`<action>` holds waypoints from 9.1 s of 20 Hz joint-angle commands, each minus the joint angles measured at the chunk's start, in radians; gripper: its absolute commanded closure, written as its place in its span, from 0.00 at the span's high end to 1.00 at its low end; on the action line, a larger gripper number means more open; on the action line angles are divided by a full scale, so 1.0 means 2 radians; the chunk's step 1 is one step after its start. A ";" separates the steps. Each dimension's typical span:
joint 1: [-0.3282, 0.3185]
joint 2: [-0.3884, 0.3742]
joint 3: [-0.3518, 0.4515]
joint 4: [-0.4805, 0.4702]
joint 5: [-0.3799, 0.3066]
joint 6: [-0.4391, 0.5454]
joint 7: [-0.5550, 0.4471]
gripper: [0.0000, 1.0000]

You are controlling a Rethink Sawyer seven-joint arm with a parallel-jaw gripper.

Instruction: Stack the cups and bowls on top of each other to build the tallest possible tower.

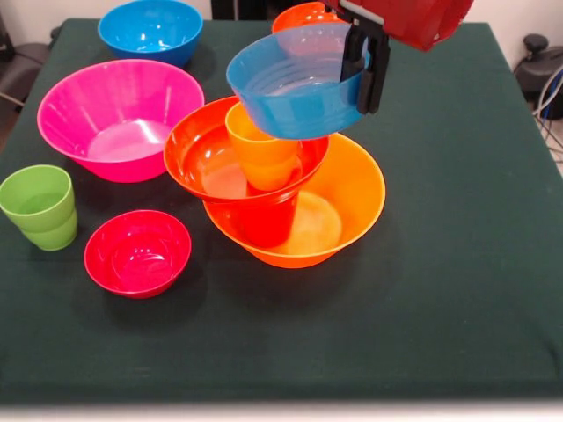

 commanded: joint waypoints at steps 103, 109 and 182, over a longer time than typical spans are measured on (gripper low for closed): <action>-0.037 -0.042 0.062 0.182 -0.071 -0.105 -0.119 0.00; -0.041 -0.042 0.065 0.180 -0.077 -0.105 -0.122 0.00; -0.044 -0.046 0.091 0.202 -0.086 -0.102 -0.098 0.00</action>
